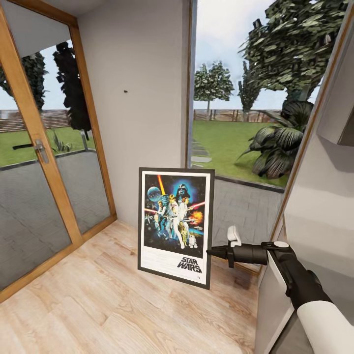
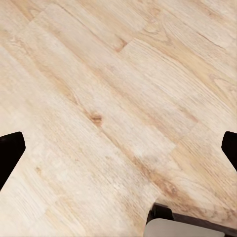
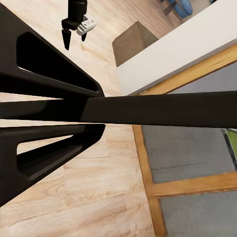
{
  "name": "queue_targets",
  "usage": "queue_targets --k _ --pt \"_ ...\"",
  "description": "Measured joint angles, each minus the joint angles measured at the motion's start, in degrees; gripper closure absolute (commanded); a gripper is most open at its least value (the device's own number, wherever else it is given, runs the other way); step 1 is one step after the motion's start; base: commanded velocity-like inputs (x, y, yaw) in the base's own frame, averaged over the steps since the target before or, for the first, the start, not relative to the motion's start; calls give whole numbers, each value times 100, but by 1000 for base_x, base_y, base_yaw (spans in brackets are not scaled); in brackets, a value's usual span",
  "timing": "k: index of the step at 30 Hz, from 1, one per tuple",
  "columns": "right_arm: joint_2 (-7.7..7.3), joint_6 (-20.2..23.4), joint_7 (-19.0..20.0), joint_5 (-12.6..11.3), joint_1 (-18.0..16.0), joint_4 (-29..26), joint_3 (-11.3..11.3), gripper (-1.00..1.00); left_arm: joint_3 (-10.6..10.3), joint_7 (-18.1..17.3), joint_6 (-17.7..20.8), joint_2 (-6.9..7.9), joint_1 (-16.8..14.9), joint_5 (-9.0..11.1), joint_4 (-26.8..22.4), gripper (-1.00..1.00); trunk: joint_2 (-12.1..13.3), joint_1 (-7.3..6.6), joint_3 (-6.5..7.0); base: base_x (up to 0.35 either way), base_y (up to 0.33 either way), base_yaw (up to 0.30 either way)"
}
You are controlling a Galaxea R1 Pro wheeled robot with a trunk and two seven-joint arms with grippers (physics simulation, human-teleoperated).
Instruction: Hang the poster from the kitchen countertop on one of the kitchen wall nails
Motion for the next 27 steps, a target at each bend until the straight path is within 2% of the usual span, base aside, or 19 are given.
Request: queue_targets --k 14,27 --pt "0 -6 -3 0 5 4 0 100 2 0 -15 5 0 -3 -14 -100 0 0 0 8 11 0" --pt "1 -8 0 0 8 0 0 100 3 -9 -15 8 1 -3 -8 -100 -1 -2 0 172 237 0"
